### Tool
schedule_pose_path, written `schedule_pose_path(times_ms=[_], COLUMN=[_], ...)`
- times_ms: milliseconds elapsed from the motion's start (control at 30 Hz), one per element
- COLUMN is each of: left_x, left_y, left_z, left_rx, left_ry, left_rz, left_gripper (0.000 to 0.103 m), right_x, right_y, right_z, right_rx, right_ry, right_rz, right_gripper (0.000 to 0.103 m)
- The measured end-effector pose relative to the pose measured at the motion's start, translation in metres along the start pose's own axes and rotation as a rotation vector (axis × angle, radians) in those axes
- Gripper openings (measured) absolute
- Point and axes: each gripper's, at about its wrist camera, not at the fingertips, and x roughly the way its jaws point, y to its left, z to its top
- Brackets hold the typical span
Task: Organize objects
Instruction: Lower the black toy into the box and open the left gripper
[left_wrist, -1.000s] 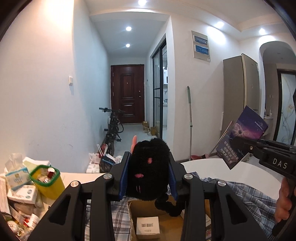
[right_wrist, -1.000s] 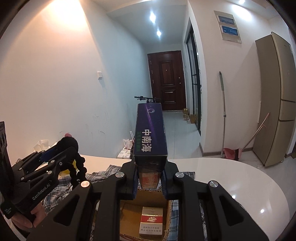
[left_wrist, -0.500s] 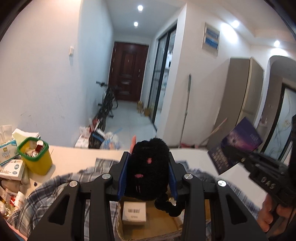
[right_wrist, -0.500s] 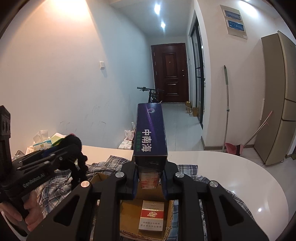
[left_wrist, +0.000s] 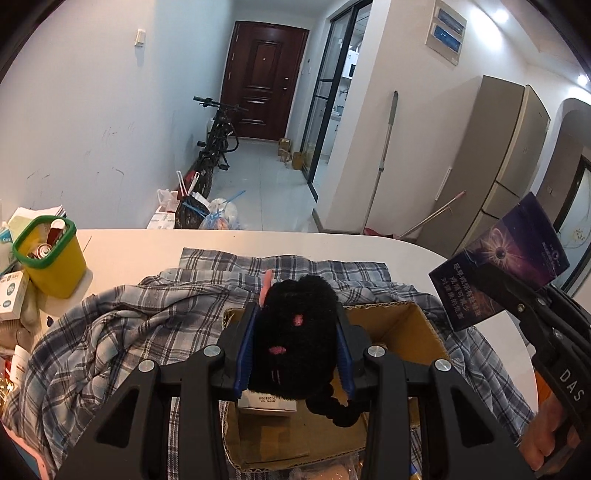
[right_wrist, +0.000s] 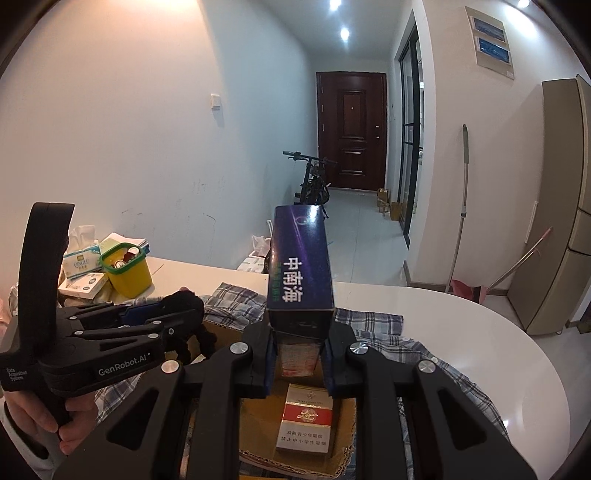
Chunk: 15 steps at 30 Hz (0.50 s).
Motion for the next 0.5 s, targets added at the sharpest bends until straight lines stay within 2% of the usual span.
schedule_pose_path(times_ms=[167,233,300,333,500], left_x=[0.0071,0.0102,0.0109,0.0096,0.0015], left_y=[-0.0015,-0.0036,-0.0057,-0.006,-0.0034], left_z=[-0.0037,-0.0053,-0.0058,-0.0058,-0.0019], left_rx=[0.018,0.03,0.034,0.032,0.018], left_ry=[0.021,0.029,0.031,0.027,0.005], left_rz=[-0.002,0.021,0.04,0.044,0.057], left_gripper=[0.04,0.049,0.072,0.074,0.075], right_x=[0.0021,0.0028,0.003,0.0035,0.0072], right_y=[-0.0049,-0.0059,-0.0064,-0.0063,-0.0036], right_z=[0.0005,0.0009,0.0008,0.0006,-0.0035], right_rx=[0.005,0.006,0.002,-0.001,-0.014], right_ry=[0.005,0.007,0.01,0.012,0.021], right_rz=[-0.007,-0.009,-0.008,-0.008,-0.013], right_gripper=[0.019,0.019,0.019,0.019,0.019])
